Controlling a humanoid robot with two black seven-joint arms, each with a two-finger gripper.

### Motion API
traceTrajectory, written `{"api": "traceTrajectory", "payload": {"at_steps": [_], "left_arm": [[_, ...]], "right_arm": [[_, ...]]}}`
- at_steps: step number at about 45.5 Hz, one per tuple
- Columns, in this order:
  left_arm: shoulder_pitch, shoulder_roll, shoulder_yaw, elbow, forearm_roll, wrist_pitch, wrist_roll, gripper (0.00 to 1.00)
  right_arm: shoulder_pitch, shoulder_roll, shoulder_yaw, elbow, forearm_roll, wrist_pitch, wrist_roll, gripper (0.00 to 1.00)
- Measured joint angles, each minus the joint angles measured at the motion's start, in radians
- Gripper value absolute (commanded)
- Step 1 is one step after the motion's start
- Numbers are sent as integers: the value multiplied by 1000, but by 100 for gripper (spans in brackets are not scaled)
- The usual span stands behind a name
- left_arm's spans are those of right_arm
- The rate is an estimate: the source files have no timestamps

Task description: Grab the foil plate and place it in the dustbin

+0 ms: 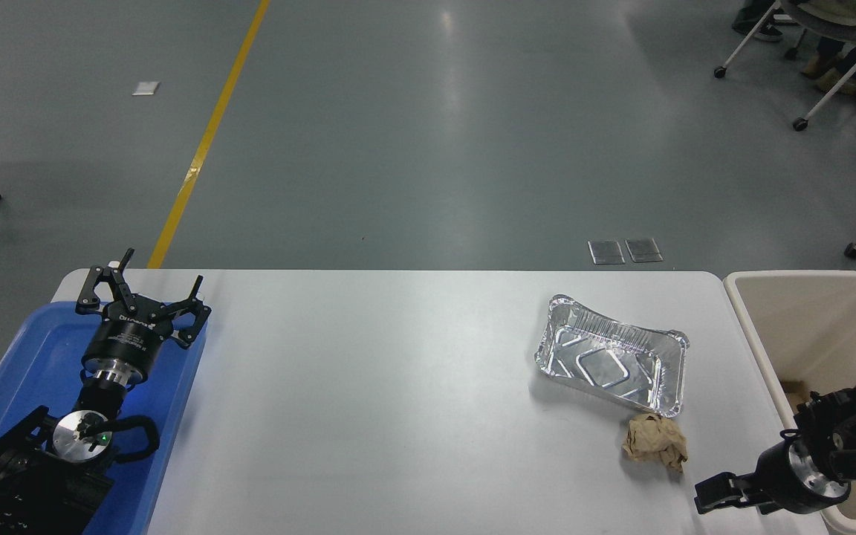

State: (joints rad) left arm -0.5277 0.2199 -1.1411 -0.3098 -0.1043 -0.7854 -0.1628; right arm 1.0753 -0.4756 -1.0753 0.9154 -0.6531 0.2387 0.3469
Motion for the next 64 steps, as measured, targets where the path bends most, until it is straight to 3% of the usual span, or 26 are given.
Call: {"api": "traceTrajectory", "payload": {"at_steps": [29, 46, 64], "left_arm": [[-1, 2, 5, 0, 0, 0, 0, 99], [-2, 3, 7, 0, 0, 0, 0, 99], [0, 4, 4, 0, 0, 0, -1, 99]], "right_arm": [[111, -52, -8, 78, -19, 17, 3, 100], [612, -131, -177, 326, 17, 137, 5, 100], [1138, -62, -318, 530, 201, 311, 5, 100]]}}
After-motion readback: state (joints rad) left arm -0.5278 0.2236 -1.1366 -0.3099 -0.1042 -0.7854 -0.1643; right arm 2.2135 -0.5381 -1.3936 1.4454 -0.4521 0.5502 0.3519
